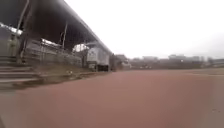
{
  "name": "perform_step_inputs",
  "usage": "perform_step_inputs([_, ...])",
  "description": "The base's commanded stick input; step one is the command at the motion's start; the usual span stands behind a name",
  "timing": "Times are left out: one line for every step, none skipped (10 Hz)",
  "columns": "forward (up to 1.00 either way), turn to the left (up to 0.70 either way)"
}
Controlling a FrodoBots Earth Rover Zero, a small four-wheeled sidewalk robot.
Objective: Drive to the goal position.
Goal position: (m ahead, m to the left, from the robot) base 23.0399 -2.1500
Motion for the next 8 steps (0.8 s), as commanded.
perform_step_inputs([1.00,-0.36])
perform_step_inputs([1.00,-0.36])
perform_step_inputs([1.00,-0.36])
perform_step_inputs([1.00,-0.35])
perform_step_inputs([1.00,-0.33])
perform_step_inputs([1.00,-0.16])
perform_step_inputs([1.00,0.00])
perform_step_inputs([1.00,0.00])
